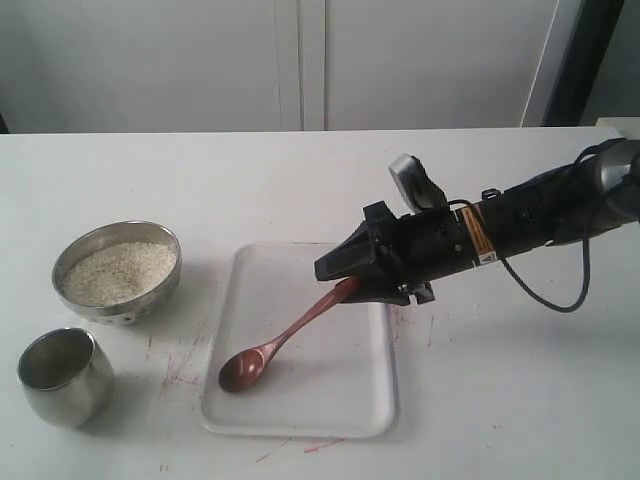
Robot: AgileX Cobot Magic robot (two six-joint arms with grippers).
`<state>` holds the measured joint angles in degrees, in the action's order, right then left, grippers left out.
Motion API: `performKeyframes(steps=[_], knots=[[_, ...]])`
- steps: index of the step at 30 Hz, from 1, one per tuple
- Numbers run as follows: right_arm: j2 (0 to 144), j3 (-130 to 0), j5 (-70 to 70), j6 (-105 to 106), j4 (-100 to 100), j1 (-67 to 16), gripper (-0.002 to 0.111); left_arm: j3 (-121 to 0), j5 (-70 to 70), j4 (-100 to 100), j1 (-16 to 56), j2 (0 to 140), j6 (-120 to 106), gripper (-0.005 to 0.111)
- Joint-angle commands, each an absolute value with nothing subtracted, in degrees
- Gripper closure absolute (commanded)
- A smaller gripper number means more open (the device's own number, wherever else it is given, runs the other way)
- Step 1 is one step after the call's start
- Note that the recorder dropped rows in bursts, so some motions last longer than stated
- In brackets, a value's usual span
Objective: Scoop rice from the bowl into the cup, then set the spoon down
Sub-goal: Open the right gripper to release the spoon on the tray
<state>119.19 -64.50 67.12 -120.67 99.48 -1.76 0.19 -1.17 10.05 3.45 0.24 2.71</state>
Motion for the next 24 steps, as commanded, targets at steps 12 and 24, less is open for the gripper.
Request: performKeyframes(steps=[12, 24], knots=[[118.42, -64.63, 60.83, -117.58, 99.95, -1.37, 0.056, 0.0, -1.36, 10.57, 3.41, 0.0, 2.81, 0.092], [118.42, -64.63, 60.32, -109.25, 99.95, -1.37, 0.056, 0.0, -1.36, 10.57, 3.41, 0.0, 2.81, 0.092]])
